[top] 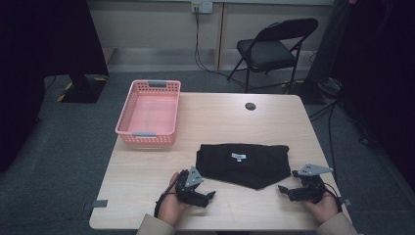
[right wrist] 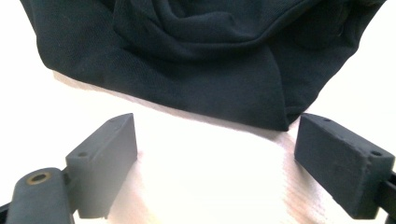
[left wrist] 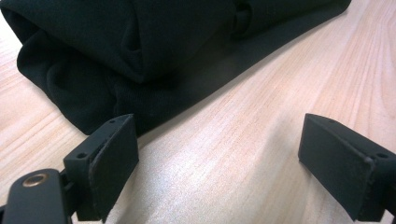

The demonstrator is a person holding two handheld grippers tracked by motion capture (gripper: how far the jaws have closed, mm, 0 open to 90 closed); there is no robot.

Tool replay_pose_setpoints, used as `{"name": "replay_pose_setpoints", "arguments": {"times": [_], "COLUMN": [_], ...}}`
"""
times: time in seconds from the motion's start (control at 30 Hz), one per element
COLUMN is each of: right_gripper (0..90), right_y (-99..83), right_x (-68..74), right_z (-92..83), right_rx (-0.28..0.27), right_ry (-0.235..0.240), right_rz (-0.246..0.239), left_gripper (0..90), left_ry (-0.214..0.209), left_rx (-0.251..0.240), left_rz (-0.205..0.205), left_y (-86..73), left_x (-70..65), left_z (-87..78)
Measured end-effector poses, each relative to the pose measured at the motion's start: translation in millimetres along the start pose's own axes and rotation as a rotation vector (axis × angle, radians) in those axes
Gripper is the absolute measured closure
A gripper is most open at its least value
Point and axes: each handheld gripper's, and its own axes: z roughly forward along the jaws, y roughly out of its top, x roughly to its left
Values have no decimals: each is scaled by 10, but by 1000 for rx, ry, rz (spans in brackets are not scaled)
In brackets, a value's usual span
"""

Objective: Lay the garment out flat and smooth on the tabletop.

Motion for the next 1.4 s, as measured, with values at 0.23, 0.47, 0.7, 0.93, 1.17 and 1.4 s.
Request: {"name": "replay_pose_setpoints", "arguments": {"times": [0.23,0.47,0.7,0.93,1.17,1.4], "right_gripper": [110,109,135,152,201,320], "right_y": [-6,-7,32,227,467,680], "right_x": [-4,-6,-3,-6,30,5], "right_z": [2,5,-17,-92,-32,79], "right_rx": [-4,-7,8,-55,-86,-104], "right_ry": [-2,-1,4,21,51,78], "right_rz": [2,2,9,18,12,42], "left_gripper": [115,116,155,156,170,206], "left_ry": [7,8,5,-3,5,19], "left_rx": [-1,-2,-18,-30,-37,-53], "left_rz": [-6,-8,-34,-52,-73,-95], "left_y": [0,0,25,241,504,775], "left_x": [-9,-9,15,59,173,285], "left_z": [0,0,-17,-38,18,64]}}
